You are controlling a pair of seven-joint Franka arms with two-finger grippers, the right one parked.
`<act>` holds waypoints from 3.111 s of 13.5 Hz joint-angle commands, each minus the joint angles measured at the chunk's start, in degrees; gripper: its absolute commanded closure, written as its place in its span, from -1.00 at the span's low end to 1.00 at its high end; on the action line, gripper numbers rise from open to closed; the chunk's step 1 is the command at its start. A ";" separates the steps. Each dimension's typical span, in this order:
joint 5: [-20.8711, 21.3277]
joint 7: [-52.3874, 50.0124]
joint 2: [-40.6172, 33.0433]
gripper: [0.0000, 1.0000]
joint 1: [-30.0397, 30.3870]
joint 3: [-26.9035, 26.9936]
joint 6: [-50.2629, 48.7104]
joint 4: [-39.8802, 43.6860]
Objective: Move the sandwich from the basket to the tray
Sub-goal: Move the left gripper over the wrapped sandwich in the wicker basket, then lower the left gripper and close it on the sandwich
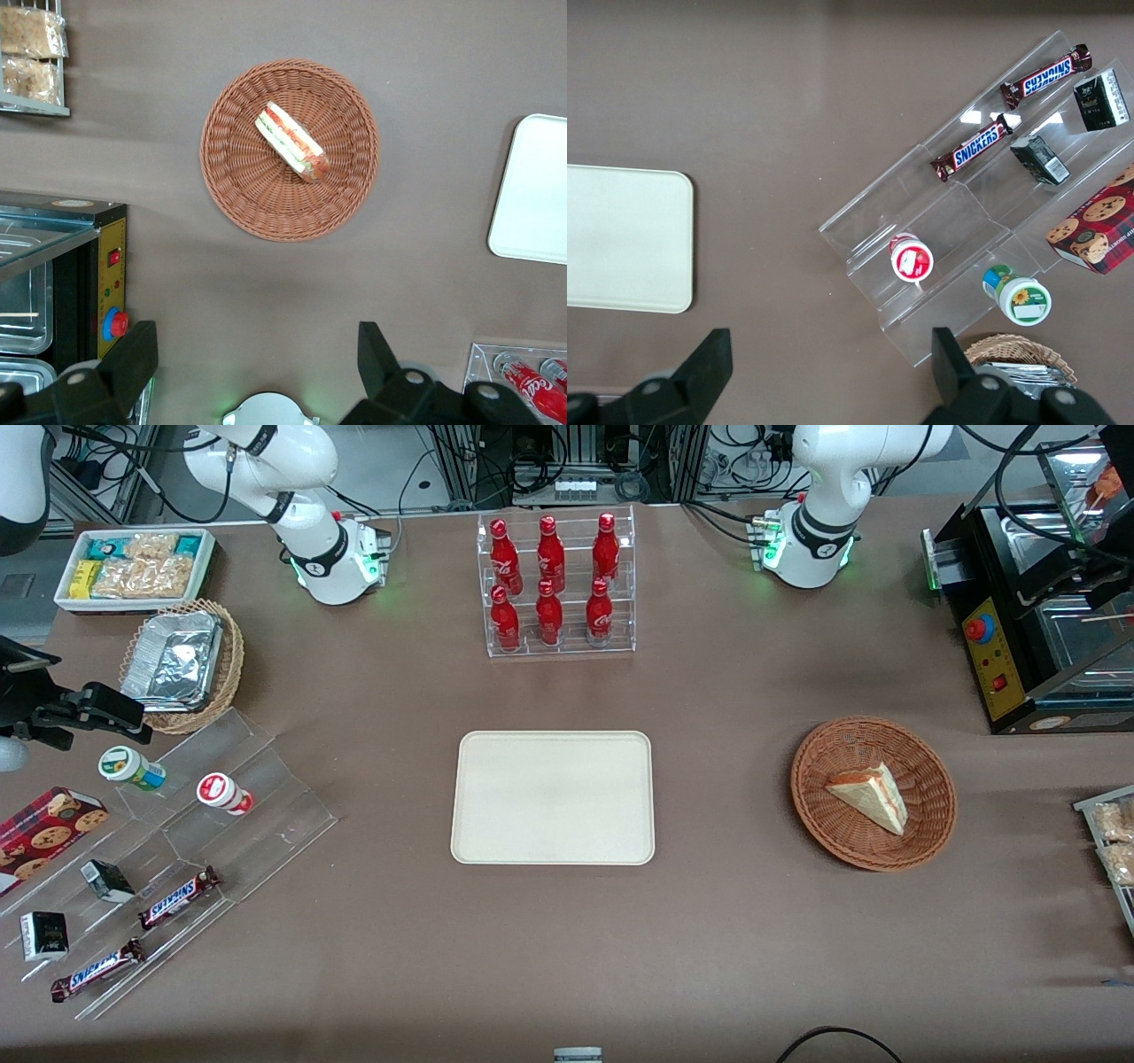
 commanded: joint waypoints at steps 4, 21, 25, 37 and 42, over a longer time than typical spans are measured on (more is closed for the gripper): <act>-0.79 0.92 3.12 -1.00 -0.77 0.52 -2.62 1.80; -3.68 -45.32 20.35 -1.00 -0.41 0.26 36.82 -19.63; -7.30 -46.02 19.91 -1.00 -0.94 0.08 48.69 -28.08; -8.09 -48.84 25.44 -1.00 -2.61 0.00 53.72 -28.26; -9.14 -48.84 28.00 -0.99 -3.05 -0.09 55.74 -28.26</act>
